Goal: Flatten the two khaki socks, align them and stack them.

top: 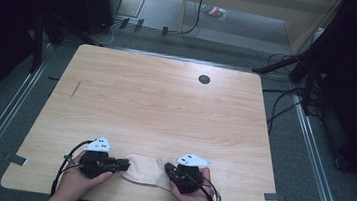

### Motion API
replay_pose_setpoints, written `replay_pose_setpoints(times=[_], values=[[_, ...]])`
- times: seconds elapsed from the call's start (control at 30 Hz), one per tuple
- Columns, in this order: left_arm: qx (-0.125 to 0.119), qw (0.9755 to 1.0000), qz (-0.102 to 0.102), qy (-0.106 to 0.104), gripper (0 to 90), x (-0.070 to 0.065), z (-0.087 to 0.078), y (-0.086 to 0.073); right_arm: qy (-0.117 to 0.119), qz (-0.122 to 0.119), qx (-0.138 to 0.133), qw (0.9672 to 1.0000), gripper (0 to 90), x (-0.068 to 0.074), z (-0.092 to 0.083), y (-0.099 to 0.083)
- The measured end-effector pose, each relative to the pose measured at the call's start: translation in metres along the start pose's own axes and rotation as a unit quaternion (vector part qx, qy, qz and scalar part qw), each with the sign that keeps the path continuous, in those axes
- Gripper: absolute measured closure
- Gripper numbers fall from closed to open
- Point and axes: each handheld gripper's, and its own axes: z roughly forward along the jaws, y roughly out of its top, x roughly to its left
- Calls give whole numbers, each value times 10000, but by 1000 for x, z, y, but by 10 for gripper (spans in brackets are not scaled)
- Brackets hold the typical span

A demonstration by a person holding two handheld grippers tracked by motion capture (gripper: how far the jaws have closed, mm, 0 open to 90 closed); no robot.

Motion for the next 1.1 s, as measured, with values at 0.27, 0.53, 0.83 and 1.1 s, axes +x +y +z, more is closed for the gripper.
replay_pose_setpoints(times=[0.27,0.53,0.83,1.1], values=[[-84,9995,133,273,777,2,4,1,-35,63,-108,9999,900,-17,12,5],[-446,9981,-108,421,691,9,8,4,179,262,-623,9976,820,-29,14,15],[-1223,9919,-229,251,547,19,-11,4,59,296,-1031,9942,461,-46,-15,16],[-1824,9784,-384,893,273,30,-31,1,-462,247,-1248,9908,203,-56,-31,21]])
